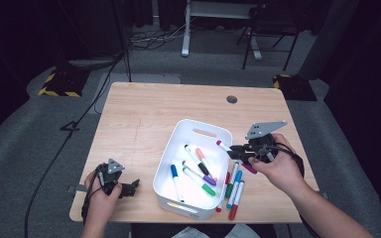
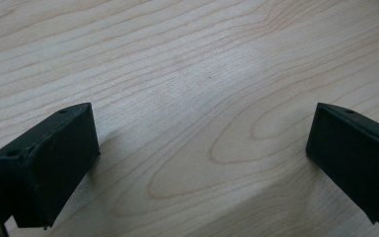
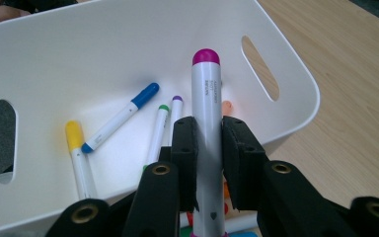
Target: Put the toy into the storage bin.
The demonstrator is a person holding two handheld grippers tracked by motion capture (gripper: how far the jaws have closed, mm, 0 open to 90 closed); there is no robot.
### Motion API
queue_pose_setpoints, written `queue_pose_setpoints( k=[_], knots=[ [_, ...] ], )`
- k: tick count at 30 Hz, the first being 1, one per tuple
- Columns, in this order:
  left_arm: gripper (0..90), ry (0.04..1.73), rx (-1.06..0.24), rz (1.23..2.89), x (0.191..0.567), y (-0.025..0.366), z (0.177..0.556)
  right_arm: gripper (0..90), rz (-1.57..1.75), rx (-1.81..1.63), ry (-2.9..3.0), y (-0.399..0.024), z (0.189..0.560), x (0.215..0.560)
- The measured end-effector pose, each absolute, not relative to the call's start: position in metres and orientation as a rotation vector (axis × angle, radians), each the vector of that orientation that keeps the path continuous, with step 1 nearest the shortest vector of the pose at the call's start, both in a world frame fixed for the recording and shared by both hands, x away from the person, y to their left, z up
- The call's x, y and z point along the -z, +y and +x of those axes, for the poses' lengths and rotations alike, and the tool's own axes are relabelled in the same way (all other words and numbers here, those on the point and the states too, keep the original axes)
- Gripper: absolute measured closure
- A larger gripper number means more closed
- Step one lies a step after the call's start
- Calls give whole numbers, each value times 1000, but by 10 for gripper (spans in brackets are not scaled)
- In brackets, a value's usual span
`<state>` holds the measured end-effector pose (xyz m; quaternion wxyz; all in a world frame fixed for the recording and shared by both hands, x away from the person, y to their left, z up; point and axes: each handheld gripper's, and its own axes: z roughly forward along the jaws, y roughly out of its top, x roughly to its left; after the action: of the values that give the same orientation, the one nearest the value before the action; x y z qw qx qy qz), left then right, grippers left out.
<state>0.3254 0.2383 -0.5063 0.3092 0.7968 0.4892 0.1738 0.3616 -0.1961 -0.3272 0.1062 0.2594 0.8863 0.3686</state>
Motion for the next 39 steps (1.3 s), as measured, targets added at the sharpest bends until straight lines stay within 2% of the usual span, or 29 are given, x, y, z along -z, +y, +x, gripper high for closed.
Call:
queue_pose_setpoints(
  k=[22, 39],
  knots=[
    [1, 1292, -455, 2105, 506, 238, 325, 765, 615, -1154, 2663, -124, 377, 316],
    [1, 1291, -457, 2108, 506, 239, 328, 765, 577, -1001, 2767, -109, 374, 357]
  ],
)
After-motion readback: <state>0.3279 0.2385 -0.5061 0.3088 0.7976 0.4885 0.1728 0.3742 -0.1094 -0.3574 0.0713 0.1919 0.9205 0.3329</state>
